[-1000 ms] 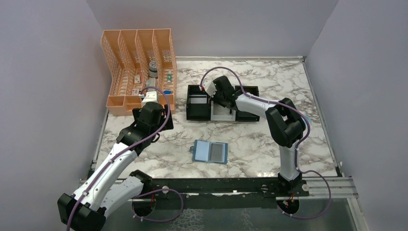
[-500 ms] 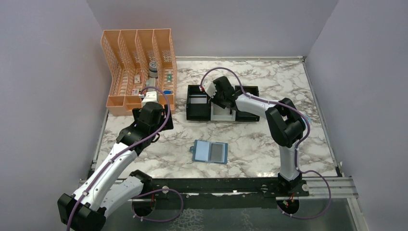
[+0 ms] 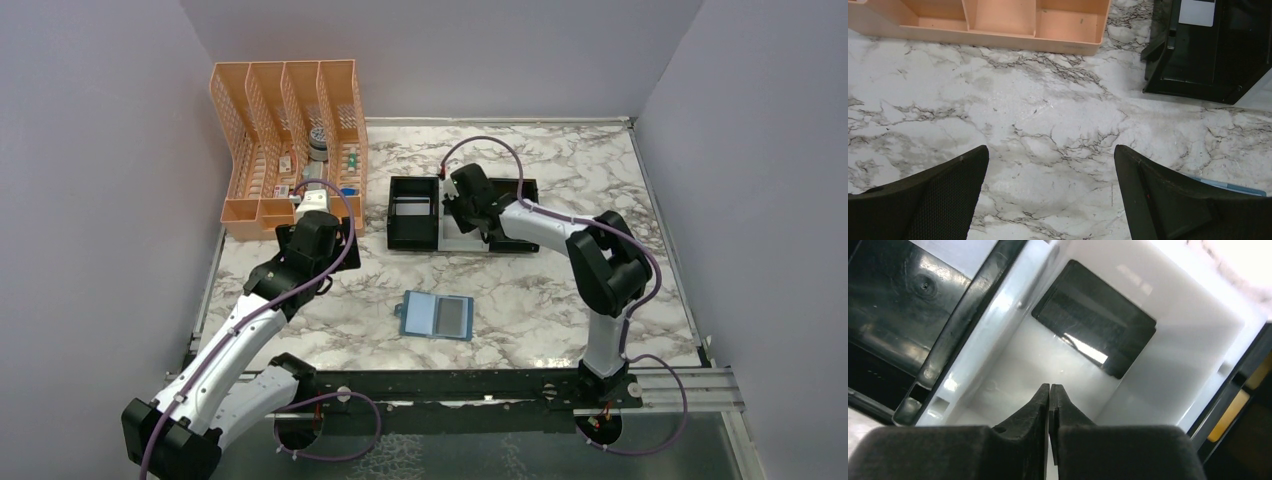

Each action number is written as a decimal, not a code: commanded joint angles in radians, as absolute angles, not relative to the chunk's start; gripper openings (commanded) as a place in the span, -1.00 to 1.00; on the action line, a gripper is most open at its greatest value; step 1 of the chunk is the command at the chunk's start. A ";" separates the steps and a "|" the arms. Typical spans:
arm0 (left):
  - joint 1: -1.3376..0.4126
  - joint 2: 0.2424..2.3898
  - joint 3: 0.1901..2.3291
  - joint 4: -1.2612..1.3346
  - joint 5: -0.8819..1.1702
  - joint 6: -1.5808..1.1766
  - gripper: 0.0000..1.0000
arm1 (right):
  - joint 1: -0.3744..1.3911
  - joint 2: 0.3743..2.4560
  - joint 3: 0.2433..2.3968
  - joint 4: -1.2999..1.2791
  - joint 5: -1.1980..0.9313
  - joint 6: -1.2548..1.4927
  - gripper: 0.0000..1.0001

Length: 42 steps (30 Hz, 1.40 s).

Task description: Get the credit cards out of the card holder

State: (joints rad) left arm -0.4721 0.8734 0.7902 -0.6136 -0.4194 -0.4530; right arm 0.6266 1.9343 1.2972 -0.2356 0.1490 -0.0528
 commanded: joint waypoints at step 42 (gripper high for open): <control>-0.454 0.890 0.798 -0.602 -0.399 -0.445 0.99 | 0.626 2.111 1.430 -0.239 0.444 0.210 -0.98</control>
